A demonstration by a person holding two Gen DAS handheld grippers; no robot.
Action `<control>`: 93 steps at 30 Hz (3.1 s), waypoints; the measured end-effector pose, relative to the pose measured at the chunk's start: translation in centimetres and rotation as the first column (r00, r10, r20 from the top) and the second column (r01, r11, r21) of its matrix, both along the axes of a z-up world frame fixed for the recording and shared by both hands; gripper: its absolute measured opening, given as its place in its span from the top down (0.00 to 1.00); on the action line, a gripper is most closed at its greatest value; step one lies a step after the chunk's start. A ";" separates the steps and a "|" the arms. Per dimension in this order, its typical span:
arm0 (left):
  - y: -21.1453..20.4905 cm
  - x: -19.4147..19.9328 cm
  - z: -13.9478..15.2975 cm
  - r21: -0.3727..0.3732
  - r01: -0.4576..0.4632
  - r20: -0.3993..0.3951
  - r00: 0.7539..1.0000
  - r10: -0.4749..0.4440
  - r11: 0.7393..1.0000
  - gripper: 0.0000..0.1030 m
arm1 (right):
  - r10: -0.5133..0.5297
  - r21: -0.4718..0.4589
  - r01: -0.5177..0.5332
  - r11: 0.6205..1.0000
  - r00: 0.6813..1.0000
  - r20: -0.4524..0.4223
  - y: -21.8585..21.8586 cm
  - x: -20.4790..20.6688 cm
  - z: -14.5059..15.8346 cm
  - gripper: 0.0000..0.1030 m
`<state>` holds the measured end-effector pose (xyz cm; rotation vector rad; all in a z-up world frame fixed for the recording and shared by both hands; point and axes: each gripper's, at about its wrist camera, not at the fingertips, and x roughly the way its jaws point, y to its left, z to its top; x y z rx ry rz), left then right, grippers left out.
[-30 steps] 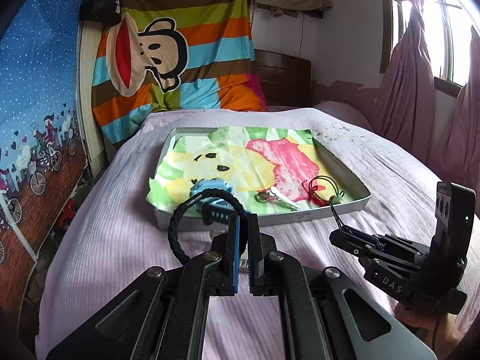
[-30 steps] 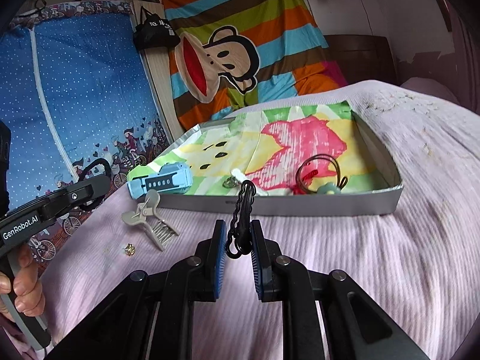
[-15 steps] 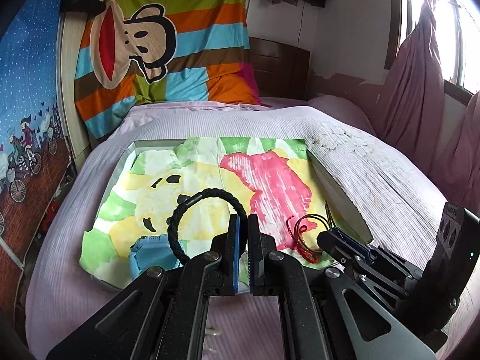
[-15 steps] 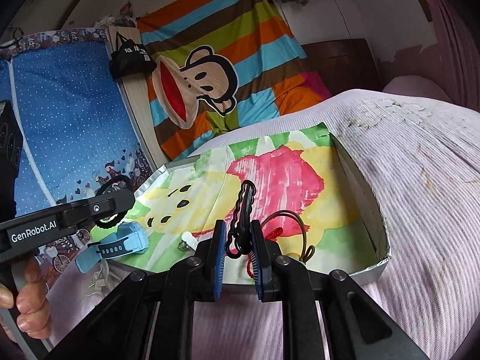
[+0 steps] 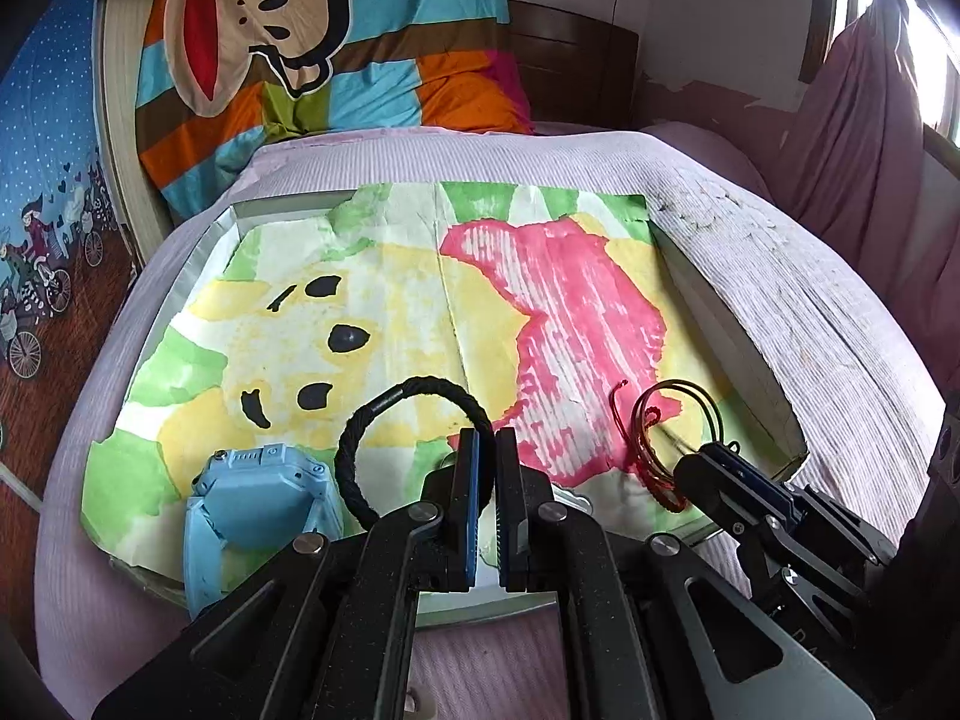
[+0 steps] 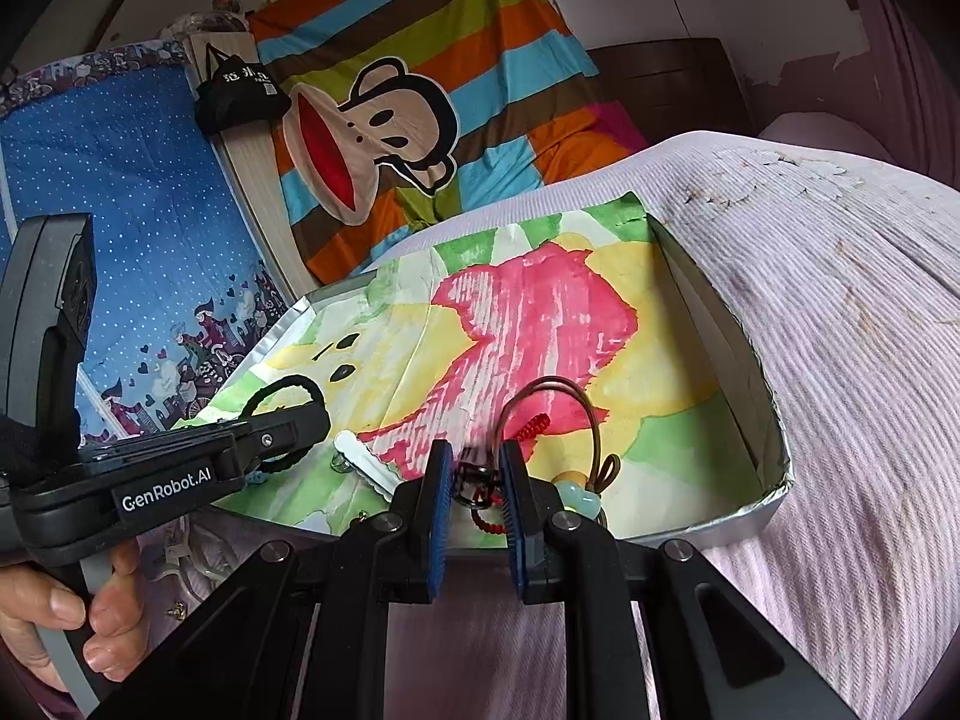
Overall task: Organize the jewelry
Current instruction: 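Carry the hair tie and beaded bracelet over the tray with both tools, then open both tools to drop the items into the tray and lift away, then grasp the gold brooch with the left tool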
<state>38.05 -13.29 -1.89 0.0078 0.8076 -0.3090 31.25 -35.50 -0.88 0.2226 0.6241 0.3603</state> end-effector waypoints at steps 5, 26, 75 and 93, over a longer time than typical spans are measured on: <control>0.1 0.4 -0.8 -0.014 0.002 -0.029 1.000 -0.003 1.000 0.97 | -0.003 -0.003 0.003 1.000 1.000 0.003 0.0 0.1 0.0 0.85; 2.4 -4.6 3.4 -0.155 -0.058 0.147 0.986 0.081 0.986 0.47 | -0.098 -0.075 0.115 0.991 0.975 0.199 -1.0 -5.2 3.3 0.32; 11.7 -21.1 1.9 -0.034 -0.243 0.277 0.930 0.242 0.970 0.04 | 0.143 -0.129 -0.120 0.984 0.972 0.184 4.2 -11.3 2.1 0.00; 11.6 -17.8 -1.2 -0.026 -0.204 0.120 0.971 0.206 0.979 0.07 | 0.217 -0.116 -0.214 0.970 0.976 0.016 5.1 -9.2 -0.7 0.20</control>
